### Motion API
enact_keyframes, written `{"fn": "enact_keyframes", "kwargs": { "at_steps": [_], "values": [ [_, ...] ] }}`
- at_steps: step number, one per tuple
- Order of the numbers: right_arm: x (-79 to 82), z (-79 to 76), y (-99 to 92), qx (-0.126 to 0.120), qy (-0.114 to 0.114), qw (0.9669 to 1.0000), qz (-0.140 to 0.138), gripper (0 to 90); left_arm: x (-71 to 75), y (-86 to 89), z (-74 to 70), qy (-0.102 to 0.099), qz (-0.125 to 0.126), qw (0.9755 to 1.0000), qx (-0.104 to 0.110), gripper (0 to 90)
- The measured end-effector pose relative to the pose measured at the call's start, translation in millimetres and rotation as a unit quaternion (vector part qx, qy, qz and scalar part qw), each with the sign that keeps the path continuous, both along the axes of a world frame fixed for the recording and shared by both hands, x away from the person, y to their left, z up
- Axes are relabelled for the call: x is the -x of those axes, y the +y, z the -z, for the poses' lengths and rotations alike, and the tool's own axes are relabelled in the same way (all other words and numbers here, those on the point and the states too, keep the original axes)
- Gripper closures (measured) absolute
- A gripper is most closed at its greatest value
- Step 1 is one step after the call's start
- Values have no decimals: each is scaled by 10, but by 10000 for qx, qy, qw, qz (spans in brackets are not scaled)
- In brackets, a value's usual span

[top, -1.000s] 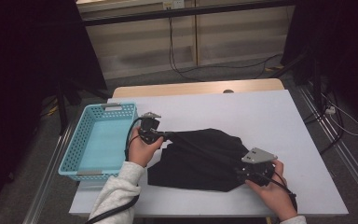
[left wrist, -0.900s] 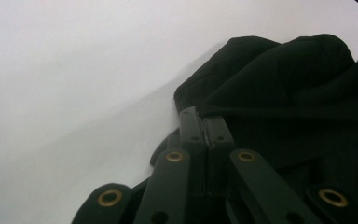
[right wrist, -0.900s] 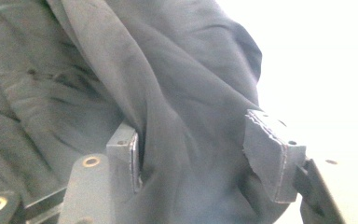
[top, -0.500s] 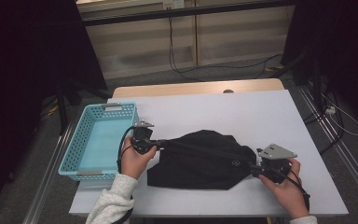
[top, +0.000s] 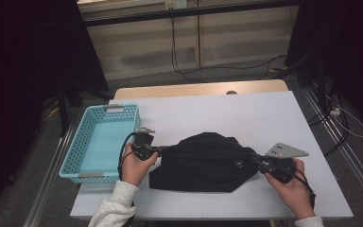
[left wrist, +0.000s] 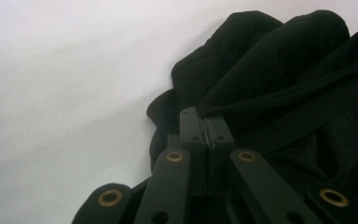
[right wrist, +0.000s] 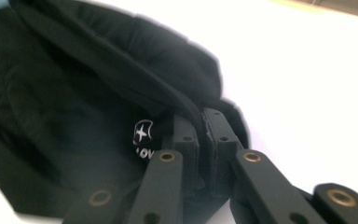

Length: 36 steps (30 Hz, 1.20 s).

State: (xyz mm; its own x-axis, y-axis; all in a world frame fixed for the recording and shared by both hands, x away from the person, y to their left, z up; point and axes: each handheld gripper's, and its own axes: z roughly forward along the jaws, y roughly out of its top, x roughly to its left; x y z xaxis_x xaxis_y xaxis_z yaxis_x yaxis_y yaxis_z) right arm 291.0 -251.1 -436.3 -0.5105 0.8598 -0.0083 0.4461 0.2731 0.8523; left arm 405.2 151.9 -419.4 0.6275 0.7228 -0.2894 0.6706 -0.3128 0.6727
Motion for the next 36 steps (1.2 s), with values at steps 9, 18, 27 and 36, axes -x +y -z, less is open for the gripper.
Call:
{"fn": "enact_keyframes", "kwargs": {
  "at_steps": [9, 18, 27, 36],
  "values": [
    [-86, -163, -10, -186, -535, 9982, 208, 860, 44, 70, -216, -169, -87, 9997, 144, 889],
    [-181, 182, -48, 188, -87, 9987, 463, 806, 47, -36, -27, 132, 109, 9998, 97, 888],
    [-94, 222, -205, -241, 52, 9983, 527, 670, 58, -93, 25, 174, 144, 9997, 107, 886],
    [-43, 254, -186, -153, 74, 9994, 292, 492, 51, -57, -5, 140, 94, 9996, 227, 884]
  ]
}}
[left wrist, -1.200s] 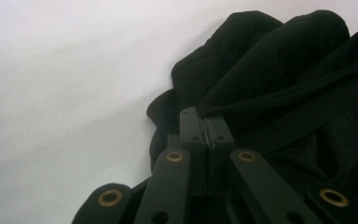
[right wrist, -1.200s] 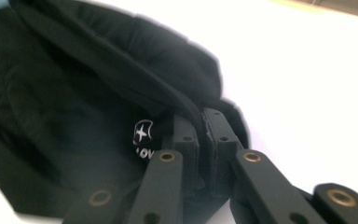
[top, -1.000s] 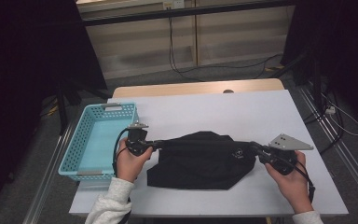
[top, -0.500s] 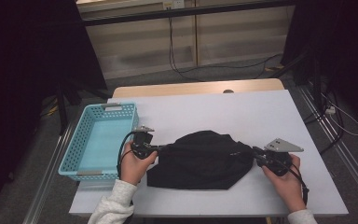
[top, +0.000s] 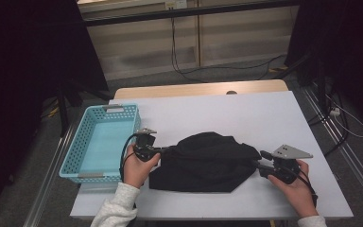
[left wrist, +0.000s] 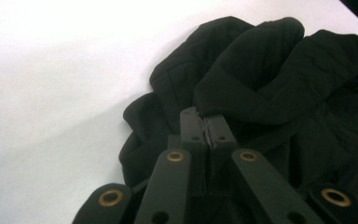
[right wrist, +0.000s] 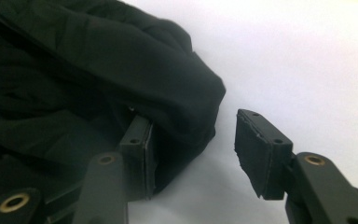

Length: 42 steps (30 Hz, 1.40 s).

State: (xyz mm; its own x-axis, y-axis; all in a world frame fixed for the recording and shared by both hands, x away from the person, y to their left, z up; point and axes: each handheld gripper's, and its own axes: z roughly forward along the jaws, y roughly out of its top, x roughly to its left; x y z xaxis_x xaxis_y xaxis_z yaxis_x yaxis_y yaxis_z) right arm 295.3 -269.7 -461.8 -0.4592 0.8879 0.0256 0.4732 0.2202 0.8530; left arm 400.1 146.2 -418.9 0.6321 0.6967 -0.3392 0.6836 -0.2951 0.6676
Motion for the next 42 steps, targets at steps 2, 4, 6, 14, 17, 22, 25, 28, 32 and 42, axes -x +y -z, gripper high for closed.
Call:
{"fn": "enact_keyframes", "kwargs": {
  "at_steps": [2, 4, 6, 14, 17, 22, 25, 28, 32, 42],
  "values": [
    [1, -11, -3, -11, -83, 10000, -2, 502, -10, 27, -5, -3, -36, 10000, 36, 884],
    [3, -22, 5, -4, -177, 9998, -51, 566, -15, 48, -9, -1, -94, 9999, 67, 884],
    [4, -40, 21, -11, -290, 9994, -172, 606, -17, 58, -9, 4, -83, 9999, 81, 884],
    [-32, -87, 177, 124, -487, 9968, -629, 657, -16, 48, -1, -16, -116, 9999, 72, 884],
    [-38, -101, 147, -106, -461, 9970, -611, 843, -20, 60, 3, -8, -111, 9999, 64, 884],
    [-38, -133, -12, -382, -334, 9985, -220, 867, -21, 67, 12, -36, -182, 9998, 75, 884],
    [-18, -146, -150, -565, -248, 9981, -10, 867, -23, 68, 4, -72, -217, 9996, 149, 886],
    [-1, -159, -199, -627, -254, 9977, 24, 867, -17, 26, 10, -69, -137, 9998, 123, 885],
    [0, -144, -193, -578, -214, 9981, 39, 865, -20, 3, 37, 1, -37, 9999, 158, 882],
    [-15, -116, -235, -534, -52, 9985, 124, 858, 7, -32, 29, -90, 72, 9997, 201, 816]
  ]
}}
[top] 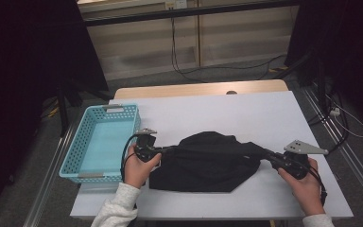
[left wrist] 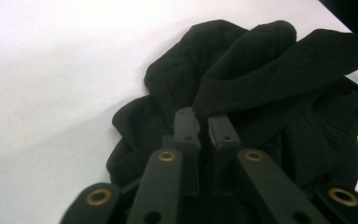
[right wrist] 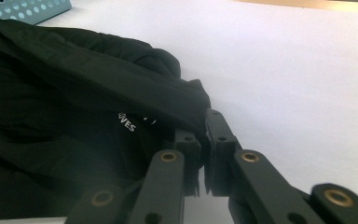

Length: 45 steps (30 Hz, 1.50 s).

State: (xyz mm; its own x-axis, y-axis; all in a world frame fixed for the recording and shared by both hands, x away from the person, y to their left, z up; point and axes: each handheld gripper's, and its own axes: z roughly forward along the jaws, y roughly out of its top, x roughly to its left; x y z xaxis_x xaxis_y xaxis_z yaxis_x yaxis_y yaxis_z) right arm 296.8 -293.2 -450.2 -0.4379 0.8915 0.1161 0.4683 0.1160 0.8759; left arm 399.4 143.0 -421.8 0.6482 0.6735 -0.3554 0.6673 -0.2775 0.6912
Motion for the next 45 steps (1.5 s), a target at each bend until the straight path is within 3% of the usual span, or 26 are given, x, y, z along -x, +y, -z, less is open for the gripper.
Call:
{"fn": "enact_keyframes", "kwargs": {
  "at_steps": [5, 13, 16, 22, 25, 32, 36, 39, 42, 45],
  "values": [
    [7, 1, -27, -15, 18, 10000, 49, 856, 13, 1, -32, -150, 69, 9999, 45, 710],
    [1, 19, 1, 35, 80, 9999, 65, 856, 19, -2, -45, -238, 64, 9996, 118, 539],
    [-1, 14, 5, -66, 47, 9999, 64, 856, 26, -19, -51, -235, 117, 9996, 82, 503],
    [-6, -8, 79, 57, 36, 10000, -32, 853, 38, -90, -52, -497, 124, 9987, -1, 340],
    [-7, -11, 88, 57, 18, 10000, -51, 853, 39, -123, -52, -661, 205, 9975, -103, 308],
    [-11, -29, 138, 79, 5, 9999, -125, 851, 46, -276, -17, -851, 481, 9952, -37, 324],
    [-11, -29, 159, 86, 25, 9999, -147, 849, 59, -344, 13, -803, 684, 9944, -78, 353],
    [-14, -23, 160, 92, 42, 9998, -158, 848, 57, -359, 74, -642, 836, 9943, -173, 398],
    [-16, -15, 147, 85, 48, 9999, -134, 844, 40, -372, 163, -446, 797, 9956, -221, 396],
    [-22, -7, 134, 69, 78, 9999, -104, 847, 29, -395, 274, -280, 875, 9953, -301, 406]
  ]
}}
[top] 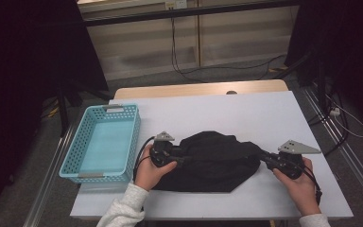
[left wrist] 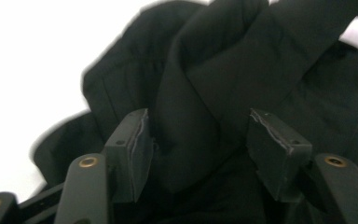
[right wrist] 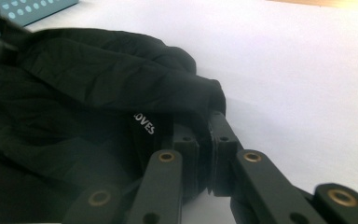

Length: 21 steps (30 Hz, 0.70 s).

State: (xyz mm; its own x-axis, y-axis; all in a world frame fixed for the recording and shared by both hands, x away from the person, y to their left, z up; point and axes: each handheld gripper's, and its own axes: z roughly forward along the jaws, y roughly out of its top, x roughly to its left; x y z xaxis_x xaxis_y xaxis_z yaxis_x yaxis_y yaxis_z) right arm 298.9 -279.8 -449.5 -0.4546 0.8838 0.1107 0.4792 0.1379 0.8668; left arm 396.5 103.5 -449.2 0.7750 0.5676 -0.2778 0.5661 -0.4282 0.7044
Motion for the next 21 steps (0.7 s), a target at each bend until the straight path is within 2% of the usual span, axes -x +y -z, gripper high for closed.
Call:
{"fn": "enact_keyframes", "kwargs": {
  "at_steps": [1, 5, 7, 9, 14, 18, 21],
  "values": [
    [-5, 2, -6, -8, -4, 10000, 10, 849, -3, -4, 29, 0, 38, 10000, -43, 406],
    [-38, 6, -91, -72, 34, 9997, 232, 856, -10, 10, 44, -36, 6, 10000, 39, 402],
    [-46, 6, -138, 5, 62, 9994, 344, 856, -9, 23, 43, 3, 0, 10000, 53, 400],
    [-46, 10, -167, 32, 79, 9992, 396, 858, -12, 37, 50, -11, -55, 10000, -34, 398],
    [-38, 15, -203, 5, 104, 9990, 434, 856, -34, 110, 52, 66, -119, 9999, -34, 372],
    [-31, 23, -219, -8, 120, 9989, 444, 852, -27, 141, 9, 18, -122, 9999, -35, 354],
    [-29, 31, -206, 15, 121, 9990, 424, 849, -13, 130, 3, 3, -114, 9999, -29, 374]
  ]
}}
